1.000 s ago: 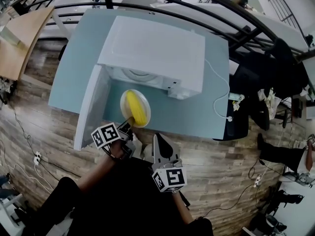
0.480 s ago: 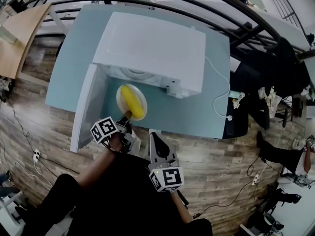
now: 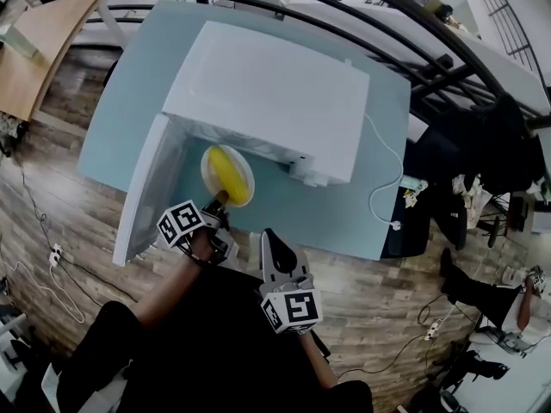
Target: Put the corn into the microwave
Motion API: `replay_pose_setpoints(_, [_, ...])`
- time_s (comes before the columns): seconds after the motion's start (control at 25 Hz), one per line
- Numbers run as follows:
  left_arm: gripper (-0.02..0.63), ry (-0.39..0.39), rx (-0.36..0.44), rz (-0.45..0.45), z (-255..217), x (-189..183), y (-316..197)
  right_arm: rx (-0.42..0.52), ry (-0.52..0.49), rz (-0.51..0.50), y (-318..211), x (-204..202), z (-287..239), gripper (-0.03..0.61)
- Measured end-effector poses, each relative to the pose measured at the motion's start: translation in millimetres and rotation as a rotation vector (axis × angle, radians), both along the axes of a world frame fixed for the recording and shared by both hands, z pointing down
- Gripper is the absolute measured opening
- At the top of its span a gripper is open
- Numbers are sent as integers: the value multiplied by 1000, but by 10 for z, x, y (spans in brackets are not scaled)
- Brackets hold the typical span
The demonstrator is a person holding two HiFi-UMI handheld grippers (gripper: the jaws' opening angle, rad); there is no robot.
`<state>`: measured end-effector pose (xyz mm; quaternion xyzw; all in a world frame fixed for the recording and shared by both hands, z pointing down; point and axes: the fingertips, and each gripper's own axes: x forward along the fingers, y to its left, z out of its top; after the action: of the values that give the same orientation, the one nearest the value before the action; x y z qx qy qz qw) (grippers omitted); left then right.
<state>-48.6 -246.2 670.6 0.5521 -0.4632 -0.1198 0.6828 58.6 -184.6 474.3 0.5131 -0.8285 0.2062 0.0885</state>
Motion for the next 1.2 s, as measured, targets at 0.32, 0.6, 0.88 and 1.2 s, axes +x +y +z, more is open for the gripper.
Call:
replay_pose_setpoints(0.32, [17, 9, -15, -75, 110, 102, -194, -8, 27, -82, -280, 112, 11, 9])
replay_pose_setpoints(0.6, [17, 7, -22, -118, 183, 171, -388, -7, 49, -132, -505, 204, 8, 9])
replay_pose_setpoints(0.88, [17, 15, -22, -151, 246, 213, -599, -12, 70, -171, -641, 253, 56, 9])
replay_pose_setpoints(1.2, [18, 37, -41, -178, 347, 284, -800, -15, 87, -169, -759, 392, 98, 9])
